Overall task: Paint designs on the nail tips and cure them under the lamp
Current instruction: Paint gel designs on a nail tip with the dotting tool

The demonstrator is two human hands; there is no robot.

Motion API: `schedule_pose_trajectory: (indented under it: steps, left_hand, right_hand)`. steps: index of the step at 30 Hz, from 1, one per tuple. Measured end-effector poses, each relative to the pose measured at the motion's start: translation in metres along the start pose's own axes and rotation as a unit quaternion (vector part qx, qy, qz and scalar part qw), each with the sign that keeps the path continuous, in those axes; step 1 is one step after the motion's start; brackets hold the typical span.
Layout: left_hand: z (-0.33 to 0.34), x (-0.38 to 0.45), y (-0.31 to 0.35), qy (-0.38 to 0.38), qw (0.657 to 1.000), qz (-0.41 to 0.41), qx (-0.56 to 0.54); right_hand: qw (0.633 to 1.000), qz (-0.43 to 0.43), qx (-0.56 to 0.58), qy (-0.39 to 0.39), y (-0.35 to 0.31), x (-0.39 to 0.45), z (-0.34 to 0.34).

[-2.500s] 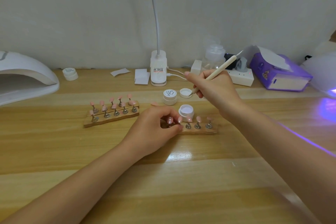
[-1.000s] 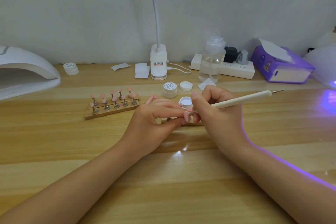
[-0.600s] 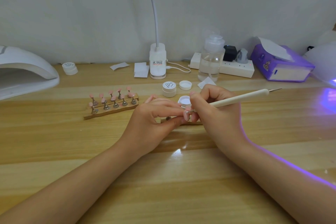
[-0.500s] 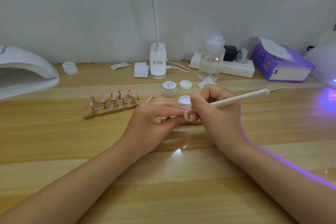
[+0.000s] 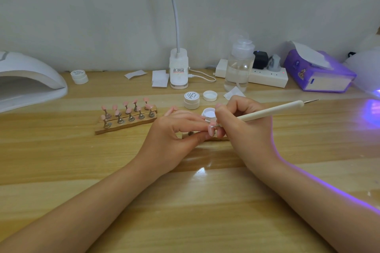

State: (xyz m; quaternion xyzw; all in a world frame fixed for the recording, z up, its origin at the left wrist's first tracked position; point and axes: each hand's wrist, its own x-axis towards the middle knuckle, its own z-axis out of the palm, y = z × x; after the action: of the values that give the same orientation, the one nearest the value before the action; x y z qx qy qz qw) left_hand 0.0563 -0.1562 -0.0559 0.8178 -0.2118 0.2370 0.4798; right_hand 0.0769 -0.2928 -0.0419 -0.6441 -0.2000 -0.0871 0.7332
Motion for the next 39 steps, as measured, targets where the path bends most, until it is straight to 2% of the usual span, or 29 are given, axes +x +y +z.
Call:
schedule_pose_trajectory:
  steps: [19, 39]
  left_hand:
    - [0.0001, 0.0003, -0.003, -0.003, 1.0, -0.006, -0.012]
    - [0.0008, 0.0009, -0.0045, 0.008, 1.0, -0.003, -0.02]
  right_hand:
    - [1.0, -0.002, -0.007, 0.001, -0.0018, 0.0001, 0.0016]
    - [0.998, 0.024, 0.049, 0.023, -0.0077, 0.0014, 0.004]
